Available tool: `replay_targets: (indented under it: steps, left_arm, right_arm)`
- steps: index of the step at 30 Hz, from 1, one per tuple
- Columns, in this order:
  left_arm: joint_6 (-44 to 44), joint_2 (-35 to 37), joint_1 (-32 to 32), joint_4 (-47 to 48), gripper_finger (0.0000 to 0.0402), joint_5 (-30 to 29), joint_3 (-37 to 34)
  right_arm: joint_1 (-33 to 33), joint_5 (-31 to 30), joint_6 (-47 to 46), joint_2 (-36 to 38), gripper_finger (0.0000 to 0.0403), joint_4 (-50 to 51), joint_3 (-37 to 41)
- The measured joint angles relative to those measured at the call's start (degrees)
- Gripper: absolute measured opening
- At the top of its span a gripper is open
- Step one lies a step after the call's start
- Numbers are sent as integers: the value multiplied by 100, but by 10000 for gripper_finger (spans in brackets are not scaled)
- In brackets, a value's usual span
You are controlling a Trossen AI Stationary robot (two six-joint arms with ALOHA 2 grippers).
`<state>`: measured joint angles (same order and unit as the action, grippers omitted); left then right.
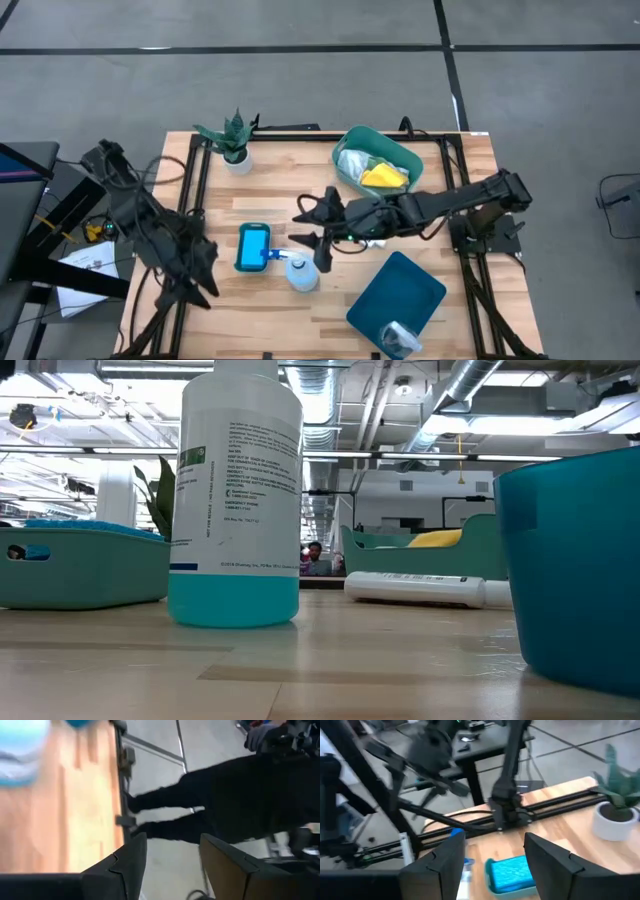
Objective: Pick & Place Kitchen Items
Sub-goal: Put the blue spray bottle into the blue bin
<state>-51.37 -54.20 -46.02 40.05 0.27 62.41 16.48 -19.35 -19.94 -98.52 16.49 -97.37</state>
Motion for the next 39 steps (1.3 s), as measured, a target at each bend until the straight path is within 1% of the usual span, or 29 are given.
replay_targets:
  steps: [4,8,11,15,29,34,35,39]
  left_arm:
    - [-516,49,-330,-882,182,-6,-803]
    - [-846,55,-458,-1805,182,-34,-1391]
    - [-1000,53,-474,-2298,182,-149,-1689]
    - [-1063,56,-474,-2817,182,-222,-1904]
    - [-1054,58,-472,-2912,182,-484,-1914]
    - [-1050,56,-472,-2931,182,-483,-1914]
    - [-1050,56,-472,-2948,182,-483,-1914]
    - [-1054,53,-470,-3043,182,-505,-1914]
  right_arm:
    - [114,194,15,-17,195,-19,-41]
    - [240,249,26,-18,195,282,-40]
    - [315,251,24,-17,195,574,-40]
    - [347,260,-20,-19,195,863,-40]
    - [414,277,-64,-19,195,796,-40]
    - [497,280,-62,-351,195,642,-23]
    - [502,271,-61,-456,195,406,-25]
    - [536,-67,-27,-552,195,150,-39]
